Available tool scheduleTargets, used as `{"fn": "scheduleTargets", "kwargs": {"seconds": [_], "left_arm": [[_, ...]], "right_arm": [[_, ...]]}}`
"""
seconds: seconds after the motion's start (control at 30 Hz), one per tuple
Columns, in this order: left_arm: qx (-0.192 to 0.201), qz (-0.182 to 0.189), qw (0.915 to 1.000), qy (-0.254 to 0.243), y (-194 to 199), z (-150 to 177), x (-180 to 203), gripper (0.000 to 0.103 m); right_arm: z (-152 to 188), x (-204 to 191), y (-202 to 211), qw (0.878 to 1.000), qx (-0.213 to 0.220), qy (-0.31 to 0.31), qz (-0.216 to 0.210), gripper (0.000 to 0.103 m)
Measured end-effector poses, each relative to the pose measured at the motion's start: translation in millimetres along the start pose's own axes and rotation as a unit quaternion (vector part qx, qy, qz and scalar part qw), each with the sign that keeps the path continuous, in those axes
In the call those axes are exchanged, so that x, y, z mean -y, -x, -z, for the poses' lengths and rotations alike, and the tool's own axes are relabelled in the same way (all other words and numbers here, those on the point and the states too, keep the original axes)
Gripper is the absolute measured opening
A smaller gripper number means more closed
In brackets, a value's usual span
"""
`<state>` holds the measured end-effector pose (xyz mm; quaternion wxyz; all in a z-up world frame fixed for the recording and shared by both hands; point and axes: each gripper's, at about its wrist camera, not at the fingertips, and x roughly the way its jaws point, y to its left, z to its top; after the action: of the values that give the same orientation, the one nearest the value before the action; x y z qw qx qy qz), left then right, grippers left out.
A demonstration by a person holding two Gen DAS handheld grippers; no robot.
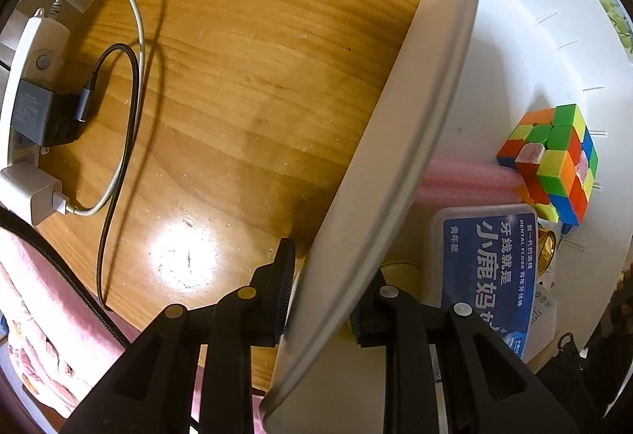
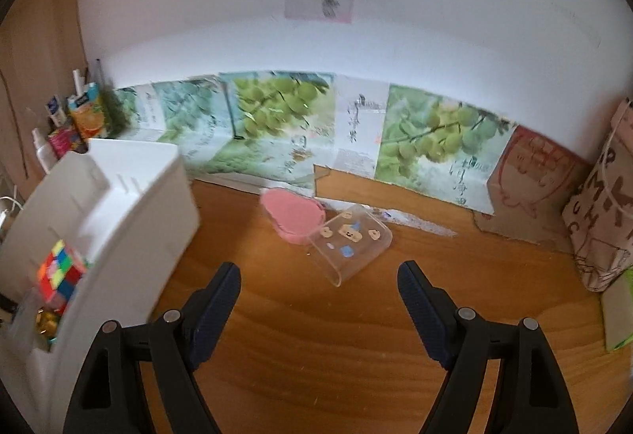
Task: Organize rigid objects
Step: 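Reach the right tool to the clear plastic box and grasp it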
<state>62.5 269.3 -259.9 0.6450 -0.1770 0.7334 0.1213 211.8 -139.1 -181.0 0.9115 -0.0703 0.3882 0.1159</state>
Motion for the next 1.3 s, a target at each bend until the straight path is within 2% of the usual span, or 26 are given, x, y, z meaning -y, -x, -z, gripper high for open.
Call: {"fn": "scheduleTargets", "kwargs": {"seconds": [0.1,0.53,0.87,1.03,1.3], "left_arm": [[-0.007,-0.003,1.0,0.001,1,-5,1,0.025],[-0.028,0.001,0.9996,0.0,0,-32,8,0.025],[-0.028,0.004,0.9996,0.004,-1,-33,7,0.025],[-0.027,0.004,0.9996,0.007,-1,-30,4,0.025],[-0.019,0.003,0.9997,0.014,2,-24,1,0.025]], "right_arm": [[-3,8,-18,1.0,-0.003,-0.005,0.01,0.082],[-20,23,-70,1.0,-0.017,-0.022,0.0,0.082],[-24,21,-88,0.999,-0.03,-0.007,0.012,0.082],[-24,23,-87,1.0,-0.024,-0.016,0.01,0.077],[-23,22,-85,0.999,-0.03,-0.016,0.009,0.077]]}}
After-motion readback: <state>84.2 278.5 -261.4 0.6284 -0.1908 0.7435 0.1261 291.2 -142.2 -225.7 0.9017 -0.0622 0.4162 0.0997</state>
